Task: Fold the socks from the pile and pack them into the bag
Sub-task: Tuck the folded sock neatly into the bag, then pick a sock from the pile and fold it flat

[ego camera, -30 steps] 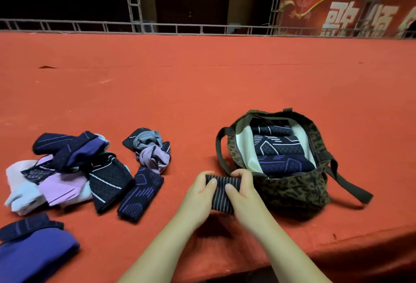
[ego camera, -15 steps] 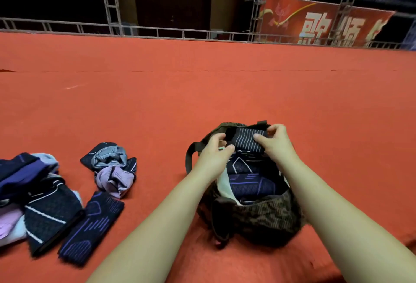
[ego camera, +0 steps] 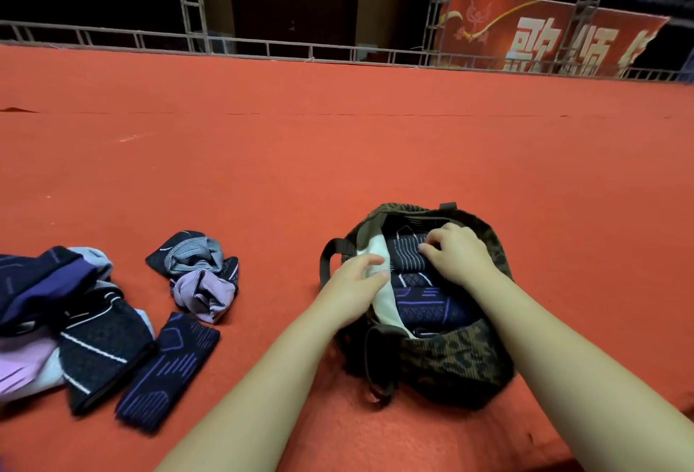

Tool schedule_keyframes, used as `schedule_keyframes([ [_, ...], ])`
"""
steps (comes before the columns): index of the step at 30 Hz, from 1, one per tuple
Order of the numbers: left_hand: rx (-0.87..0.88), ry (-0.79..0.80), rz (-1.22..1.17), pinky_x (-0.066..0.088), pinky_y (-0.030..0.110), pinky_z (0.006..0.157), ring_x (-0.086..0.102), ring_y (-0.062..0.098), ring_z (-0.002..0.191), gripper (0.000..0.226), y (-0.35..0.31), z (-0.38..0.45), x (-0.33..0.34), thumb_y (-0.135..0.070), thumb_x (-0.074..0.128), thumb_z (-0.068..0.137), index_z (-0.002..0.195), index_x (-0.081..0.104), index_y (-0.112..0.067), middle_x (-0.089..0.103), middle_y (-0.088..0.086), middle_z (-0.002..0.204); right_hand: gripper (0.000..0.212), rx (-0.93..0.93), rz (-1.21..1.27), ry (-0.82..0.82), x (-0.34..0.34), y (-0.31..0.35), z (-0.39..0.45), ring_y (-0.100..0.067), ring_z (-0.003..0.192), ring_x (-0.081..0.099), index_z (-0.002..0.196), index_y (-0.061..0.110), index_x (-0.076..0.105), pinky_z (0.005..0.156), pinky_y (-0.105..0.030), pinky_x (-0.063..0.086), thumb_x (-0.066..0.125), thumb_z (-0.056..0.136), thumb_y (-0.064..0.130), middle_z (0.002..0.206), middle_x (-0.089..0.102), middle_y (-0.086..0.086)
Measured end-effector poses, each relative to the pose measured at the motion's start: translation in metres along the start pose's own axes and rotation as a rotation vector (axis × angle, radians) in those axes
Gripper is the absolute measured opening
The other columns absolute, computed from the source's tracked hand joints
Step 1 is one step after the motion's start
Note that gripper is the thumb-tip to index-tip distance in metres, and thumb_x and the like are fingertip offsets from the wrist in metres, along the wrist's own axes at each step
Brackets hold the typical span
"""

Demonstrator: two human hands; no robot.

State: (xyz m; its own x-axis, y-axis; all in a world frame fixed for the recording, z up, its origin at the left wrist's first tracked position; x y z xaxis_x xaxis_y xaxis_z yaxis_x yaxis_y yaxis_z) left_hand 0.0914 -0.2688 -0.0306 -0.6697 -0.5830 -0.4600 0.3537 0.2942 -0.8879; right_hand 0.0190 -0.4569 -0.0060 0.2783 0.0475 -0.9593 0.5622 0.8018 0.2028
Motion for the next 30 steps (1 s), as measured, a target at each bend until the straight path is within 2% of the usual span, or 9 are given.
schedule_keyframes([
  [3, 0.002, -0.067, -0.025, 0.035, 0.022, 0.090, 0.049, 0.007, 0.111, 0.029, 0.018, -0.025, -0.026, -0.026, 0.052, 0.094, 0.122, 0.056, -0.023, 0.054, -0.008, 0.121, 0.024, 0.045, 0.048, -0.096, -0.019, 0.016, -0.010, -0.027, 0.114, 0.044, 0.101, 0.026, 0.068, 0.090, -0.037, 0.038, 0.055, 0.089, 0.043, 0.117, 0.053, -0.001],
  [6, -0.079, -0.164, -0.064, 0.035, 0.019, 0.092, 0.052, 0.008, 0.111, 0.021, 0.055, -0.058, -0.062, -0.022, 0.056, 0.093, 0.114, 0.059, -0.022, 0.059, -0.007, 0.116, 0.020, -0.048, 0.187, -0.142, -0.026, 0.059, -0.028, -0.026, 0.111, 0.046, 0.097, 0.023, 0.068, 0.088, -0.036, 0.039, 0.059, 0.085, 0.038, 0.112, 0.054, -0.001],
  [12, -0.261, -0.292, -0.055, 0.040, 0.022, 0.080, 0.058, 0.008, 0.093, 0.008, 0.123, -0.132, -0.118, -0.024, 0.056, 0.092, 0.097, 0.062, -0.026, 0.065, -0.009, 0.101, 0.011, -0.298, 0.369, 0.095, 0.023, 0.174, -0.080, -0.024, 0.099, 0.053, 0.086, 0.024, 0.067, 0.090, -0.034, 0.040, 0.066, 0.081, 0.035, 0.093, 0.057, 0.000],
  [17, -0.327, -0.343, -0.182, 0.043, 0.023, 0.066, 0.060, 0.010, 0.077, 0.012, 0.144, -0.172, -0.147, -0.019, 0.052, 0.095, 0.090, 0.059, -0.027, 0.067, -0.003, 0.091, 0.009, -0.317, 0.578, 0.461, 0.094, 0.239, -0.139, -0.011, 0.086, 0.055, 0.079, 0.027, 0.059, 0.083, -0.027, 0.042, 0.067, 0.084, 0.028, 0.088, 0.059, 0.004],
  [21, -0.350, -0.504, 0.043, 0.046, 0.029, 0.081, 0.060, 0.014, 0.083, 0.004, 0.162, -0.185, -0.165, -0.022, 0.064, 0.087, 0.090, 0.062, -0.023, 0.066, -0.001, 0.092, 0.013, -0.183, 0.777, 0.547, 0.127, 0.248, -0.150, -0.006, 0.070, 0.052, 0.079, 0.025, 0.056, 0.073, -0.031, 0.048, 0.069, 0.083, 0.024, 0.079, 0.059, 0.008],
  [23, -0.342, -0.626, 0.142, 0.048, 0.033, 0.085, 0.059, 0.016, 0.084, 0.015, 0.170, -0.191, -0.171, -0.023, 0.067, 0.084, 0.098, 0.062, -0.020, 0.062, 0.000, 0.096, 0.012, -0.086, 0.881, 0.539, 0.132, 0.254, -0.150, -0.007, 0.069, 0.053, 0.085, 0.024, 0.056, 0.072, -0.034, 0.050, 0.069, 0.084, 0.023, 0.083, 0.059, 0.006],
  [26, -0.330, -0.838, 0.280, 0.042, 0.041, 0.095, 0.054, 0.026, 0.103, 0.034, 0.174, -0.196, -0.181, -0.028, 0.071, 0.081, 0.111, 0.061, -0.015, 0.058, 0.007, 0.109, 0.012, 0.007, 1.059, 0.588, 0.126, 0.277, -0.146, -0.010, 0.060, 0.057, 0.097, 0.018, 0.056, 0.051, -0.027, 0.046, 0.062, 0.090, 0.026, 0.084, 0.060, 0.002],
  [28, -0.411, -0.863, 0.185, 0.035, 0.041, 0.104, 0.045, 0.029, 0.120, 0.051, 0.179, -0.192, -0.186, -0.030, 0.072, 0.080, 0.124, 0.055, -0.010, 0.052, 0.014, 0.124, 0.018, 0.038, 1.095, 0.631, 0.121, 0.297, -0.142, -0.010, 0.060, 0.061, 0.100, 0.018, 0.056, 0.043, -0.020, 0.036, 0.057, 0.093, 0.035, 0.084, 0.061, 0.004],
  [30, -0.453, -0.871, -0.059, 0.035, 0.041, 0.107, 0.044, 0.028, 0.123, 0.056, 0.181, -0.190, -0.188, -0.027, 0.071, 0.082, 0.129, 0.047, -0.010, 0.047, 0.017, 0.132, 0.026, 0.084, 1.120, 0.667, 0.120, 0.317, -0.139, -0.008, 0.060, 0.061, 0.098, 0.018, 0.056, 0.042, -0.017, 0.030, 0.055, 0.092, 0.043, 0.085, 0.060, 0.007],
])
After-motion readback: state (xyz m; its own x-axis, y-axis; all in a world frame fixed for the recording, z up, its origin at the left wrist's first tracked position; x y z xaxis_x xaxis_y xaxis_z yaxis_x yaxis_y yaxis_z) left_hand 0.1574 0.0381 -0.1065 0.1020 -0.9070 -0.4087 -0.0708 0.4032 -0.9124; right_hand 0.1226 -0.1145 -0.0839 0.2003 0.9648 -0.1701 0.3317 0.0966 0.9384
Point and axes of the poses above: each hand's wrist, its own z-axis towards the middle knuckle, its own x-axis out of the palm, y = z × x, the point moved 3 cm from there along z, towards the middle knuckle
